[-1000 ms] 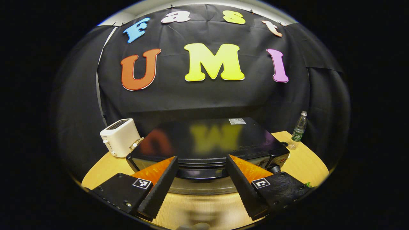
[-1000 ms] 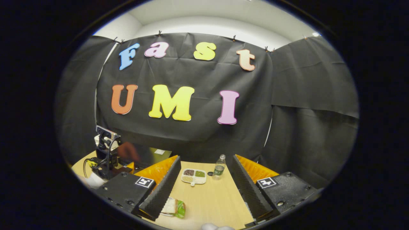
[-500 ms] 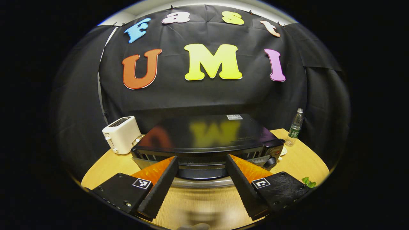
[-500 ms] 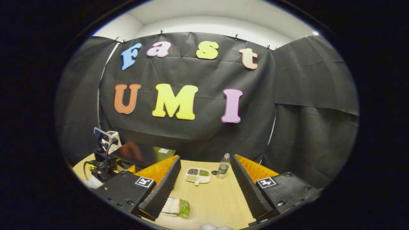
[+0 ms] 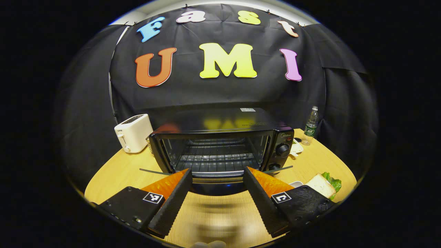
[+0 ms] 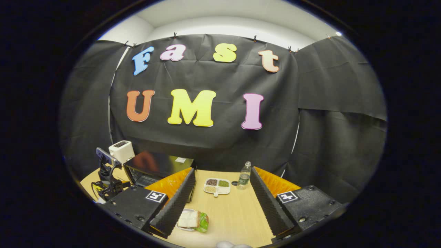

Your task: Open the electric oven with the left hand, put the food in, and close the electric oven.

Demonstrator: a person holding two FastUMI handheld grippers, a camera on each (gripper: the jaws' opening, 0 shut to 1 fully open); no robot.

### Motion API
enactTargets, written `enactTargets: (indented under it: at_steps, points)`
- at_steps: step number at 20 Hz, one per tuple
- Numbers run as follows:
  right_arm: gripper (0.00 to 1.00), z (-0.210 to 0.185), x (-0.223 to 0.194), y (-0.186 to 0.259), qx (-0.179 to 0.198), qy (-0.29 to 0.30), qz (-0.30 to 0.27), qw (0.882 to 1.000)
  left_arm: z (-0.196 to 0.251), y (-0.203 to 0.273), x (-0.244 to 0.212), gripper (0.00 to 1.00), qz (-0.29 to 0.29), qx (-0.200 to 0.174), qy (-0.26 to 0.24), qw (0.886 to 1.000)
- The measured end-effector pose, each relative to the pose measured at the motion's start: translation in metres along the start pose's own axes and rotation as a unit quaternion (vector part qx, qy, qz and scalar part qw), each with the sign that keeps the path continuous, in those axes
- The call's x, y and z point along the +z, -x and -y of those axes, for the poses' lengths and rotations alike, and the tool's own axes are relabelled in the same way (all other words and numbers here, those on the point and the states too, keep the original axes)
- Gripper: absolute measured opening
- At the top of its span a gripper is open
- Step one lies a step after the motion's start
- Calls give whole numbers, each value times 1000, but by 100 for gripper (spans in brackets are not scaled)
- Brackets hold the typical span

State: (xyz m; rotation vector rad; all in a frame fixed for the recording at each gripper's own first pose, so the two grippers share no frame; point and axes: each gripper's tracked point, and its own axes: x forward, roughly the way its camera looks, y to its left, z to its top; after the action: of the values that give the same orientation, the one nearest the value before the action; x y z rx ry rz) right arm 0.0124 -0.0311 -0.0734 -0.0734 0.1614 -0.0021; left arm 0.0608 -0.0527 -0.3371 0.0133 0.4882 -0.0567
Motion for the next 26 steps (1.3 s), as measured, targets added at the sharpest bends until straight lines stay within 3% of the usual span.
enactTargets:
  at_steps: [13, 14, 15, 17, 18, 19, 22, 23, 24, 26]
  points:
    - [100, 0, -26, 8, 1, 6, -20, 1000, 5, 23, -90, 98, -77, -9, -2, 997]
    - [100, 1, -28, 9, 0, 8, -22, 1000, 5, 21, -97, 90, -85, -9, -7, 996]
    - [100, 3, -30, 9, -3, 9, -24, 1000, 4, 20, -103, 98, -91, -9, -6, 996]
    - [100, 4, -36, 9, -4, 9, -30, 1000, 4, 16, -116, 97, -107, -10, -1, 994]
    - [100, 4, -40, 8, -4, 8, -34, 999, 5, 13, -124, 89, -118, -10, 3, 993]
    - [100, 4, -43, 8, -4, 8, -37, 999, 4, 12, -131, 96, -125, -10, 7, 992]
    - [100, 4, -51, 5, -4, 11, -46, 999, 4, 9, -135, 96, -124, -11, -2, 992]
    - [100, 4, -54, 4, -4, 12, -49, 999, 5, 11, -136, 100, -124, -11, -9, 992]
    - [100, 4, -58, 3, -3, 10, -53, 999, 6, 11, -136, 95, -122, -11, -11, 992]
    - [100, 4, -61, 0, -1, -1, -59, 998, 5, 12, -129, 96, -111, -12, -17, 994]
